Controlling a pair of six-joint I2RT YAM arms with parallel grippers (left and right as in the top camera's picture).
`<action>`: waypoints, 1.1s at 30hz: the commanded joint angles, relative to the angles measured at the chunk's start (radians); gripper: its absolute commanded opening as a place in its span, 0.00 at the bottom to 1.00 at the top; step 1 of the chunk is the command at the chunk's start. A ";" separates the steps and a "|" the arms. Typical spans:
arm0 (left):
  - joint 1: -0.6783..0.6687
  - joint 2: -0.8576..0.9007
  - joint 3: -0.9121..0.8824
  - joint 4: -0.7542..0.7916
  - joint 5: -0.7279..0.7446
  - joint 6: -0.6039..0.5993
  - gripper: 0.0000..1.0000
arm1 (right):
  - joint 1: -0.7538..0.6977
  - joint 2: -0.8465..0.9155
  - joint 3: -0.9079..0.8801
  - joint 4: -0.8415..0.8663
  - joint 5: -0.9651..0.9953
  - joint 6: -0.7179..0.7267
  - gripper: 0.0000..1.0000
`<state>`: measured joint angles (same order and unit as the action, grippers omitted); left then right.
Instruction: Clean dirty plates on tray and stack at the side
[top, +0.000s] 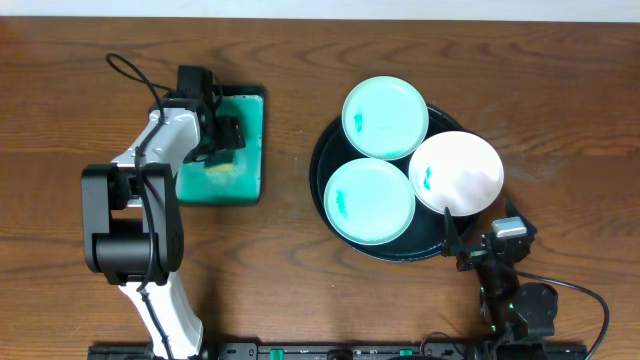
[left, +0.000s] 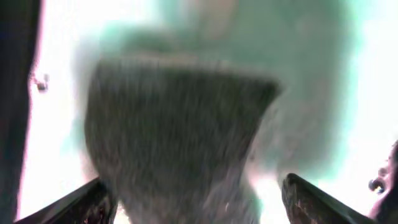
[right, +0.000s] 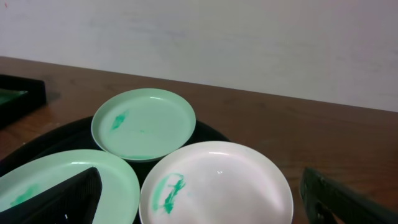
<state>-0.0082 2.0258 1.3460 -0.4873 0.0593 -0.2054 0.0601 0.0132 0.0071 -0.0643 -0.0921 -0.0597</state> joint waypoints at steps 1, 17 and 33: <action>0.003 0.019 -0.005 0.036 -0.030 0.018 0.85 | -0.009 0.000 -0.002 -0.004 0.006 -0.009 0.99; 0.002 0.053 -0.005 0.063 -0.031 0.062 0.07 | -0.009 0.000 -0.002 -0.004 0.006 -0.009 0.99; 0.002 0.034 -0.005 0.180 -0.030 0.063 0.77 | -0.009 0.000 -0.002 -0.004 0.006 -0.009 0.99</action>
<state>-0.0093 2.0571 1.3457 -0.3130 0.0448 -0.1558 0.0601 0.0132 0.0071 -0.0643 -0.0921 -0.0597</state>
